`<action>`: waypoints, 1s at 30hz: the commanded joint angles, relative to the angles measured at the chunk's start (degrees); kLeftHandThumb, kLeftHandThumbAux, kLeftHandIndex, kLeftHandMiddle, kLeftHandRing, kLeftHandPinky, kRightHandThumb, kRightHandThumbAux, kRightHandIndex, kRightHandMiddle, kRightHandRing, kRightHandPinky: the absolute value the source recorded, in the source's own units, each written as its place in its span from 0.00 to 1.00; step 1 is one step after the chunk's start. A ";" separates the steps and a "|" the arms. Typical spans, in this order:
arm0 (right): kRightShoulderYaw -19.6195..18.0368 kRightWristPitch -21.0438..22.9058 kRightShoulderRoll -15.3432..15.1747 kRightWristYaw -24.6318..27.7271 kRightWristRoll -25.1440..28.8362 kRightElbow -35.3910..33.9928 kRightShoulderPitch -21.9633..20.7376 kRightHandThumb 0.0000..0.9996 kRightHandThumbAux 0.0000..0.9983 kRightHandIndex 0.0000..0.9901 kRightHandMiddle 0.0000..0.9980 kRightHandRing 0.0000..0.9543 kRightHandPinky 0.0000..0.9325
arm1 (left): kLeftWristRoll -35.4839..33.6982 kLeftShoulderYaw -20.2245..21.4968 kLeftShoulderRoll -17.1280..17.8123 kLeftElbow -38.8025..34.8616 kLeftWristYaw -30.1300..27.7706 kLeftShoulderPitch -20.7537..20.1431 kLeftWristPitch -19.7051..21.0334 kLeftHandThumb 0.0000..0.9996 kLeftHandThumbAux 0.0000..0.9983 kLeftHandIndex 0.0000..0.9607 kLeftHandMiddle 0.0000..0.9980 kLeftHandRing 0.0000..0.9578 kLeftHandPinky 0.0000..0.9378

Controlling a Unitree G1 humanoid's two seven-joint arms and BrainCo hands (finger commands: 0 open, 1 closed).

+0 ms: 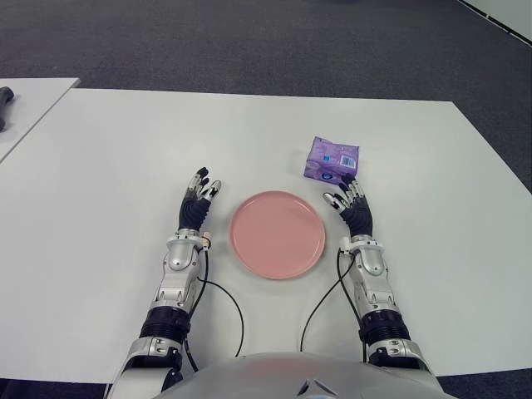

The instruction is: Put the tissue paper into the plate.

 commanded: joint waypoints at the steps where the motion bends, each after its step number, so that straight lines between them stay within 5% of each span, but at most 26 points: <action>1: -0.01 3.24 0.40 -0.55 -0.37 2.37 2.27 0.14 0.73 0.01 0.01 0.01 0.04 | -0.19 0.20 -0.03 1.27 -0.16 -0.18 0.27 0.00 0.47 0.00 0.00 0.00 0.00; 5: 0.09 3.78 0.71 -1.95 -1.08 0.66 2.82 0.15 0.73 0.02 0.02 0.01 0.05 | -0.21 0.32 -0.03 1.98 -0.08 -0.54 -0.15 0.00 0.47 0.00 0.00 0.00 0.00; 8: 1.36 6.43 1.46 -5.04 -4.04 -10.19 6.44 0.15 0.72 0.02 0.01 0.01 0.05 | -0.26 0.36 0.02 2.36 -0.21 -0.75 -0.44 0.00 0.47 0.00 0.00 0.00 0.00; 15: 2.88 6.63 3.25 -12.61 -11.80 -21.23 8.43 0.15 0.70 0.01 0.01 0.01 0.04 | 0.20 0.24 0.14 2.45 0.18 -1.04 -0.04 0.00 0.46 0.00 0.00 0.00 0.00; 24: 3.37 4.75 4.28 -16.73 -14.99 -24.24 7.91 0.19 0.69 0.02 0.02 0.02 0.06 | 0.13 0.67 0.26 4.57 0.49 -2.43 -0.29 0.00 0.44 0.00 0.00 0.00 0.00; 27: 0.89 -0.31 3.03 -22.01 -17.28 -24.48 -1.54 0.21 0.66 0.04 0.03 0.03 0.06 | -0.41 0.84 0.02 5.21 0.08 -2.88 -0.26 0.00 0.45 0.00 0.00 0.00 0.00; 30: 0.69 2.42 2.94 -23.47 -19.65 -31.26 -6.15 0.23 0.64 0.06 0.03 0.02 0.03 | -0.53 0.86 -0.10 5.56 -0.07 -3.10 -0.38 0.00 0.45 0.00 0.00 0.00 0.00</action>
